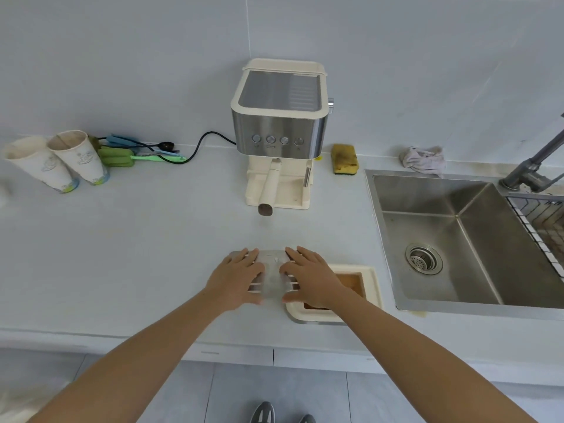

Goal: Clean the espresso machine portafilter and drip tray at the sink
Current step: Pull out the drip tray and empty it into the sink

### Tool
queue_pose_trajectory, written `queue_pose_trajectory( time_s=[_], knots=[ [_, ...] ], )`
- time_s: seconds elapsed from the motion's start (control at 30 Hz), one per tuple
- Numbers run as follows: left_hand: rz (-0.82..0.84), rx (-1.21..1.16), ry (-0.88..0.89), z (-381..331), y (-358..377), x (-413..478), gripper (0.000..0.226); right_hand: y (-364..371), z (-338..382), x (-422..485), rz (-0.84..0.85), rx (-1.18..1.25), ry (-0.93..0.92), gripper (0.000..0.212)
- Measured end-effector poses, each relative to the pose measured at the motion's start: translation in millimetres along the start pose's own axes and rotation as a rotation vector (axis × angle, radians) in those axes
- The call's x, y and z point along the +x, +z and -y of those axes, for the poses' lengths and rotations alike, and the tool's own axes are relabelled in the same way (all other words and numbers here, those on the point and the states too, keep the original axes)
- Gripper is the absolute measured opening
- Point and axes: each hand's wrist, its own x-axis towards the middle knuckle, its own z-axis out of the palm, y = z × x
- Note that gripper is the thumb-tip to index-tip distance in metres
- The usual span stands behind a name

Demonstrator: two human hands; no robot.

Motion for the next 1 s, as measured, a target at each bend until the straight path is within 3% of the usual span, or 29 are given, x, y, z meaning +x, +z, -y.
queue_pose_trajectory(
  time_s=[0.3,0.57,0.8,1.0],
  knots=[
    [0.055,-0.043,-0.057,49,29,-30,0.061,31,49,32,0.069,0.015,-0.045,0.053],
    [0.154,-0.071,-0.05,48,51,-22,0.064,55,51,34,0.128,-0.075,-0.014,0.062],
    [0.138,-0.119,-0.047,53,58,-20,0.057,58,51,35,0.15,-0.144,-0.018,0.063],
    [0.1,-0.182,-0.097,45,57,-21,0.085,48,49,27,0.13,-0.112,-0.011,0.069]
  ],
)
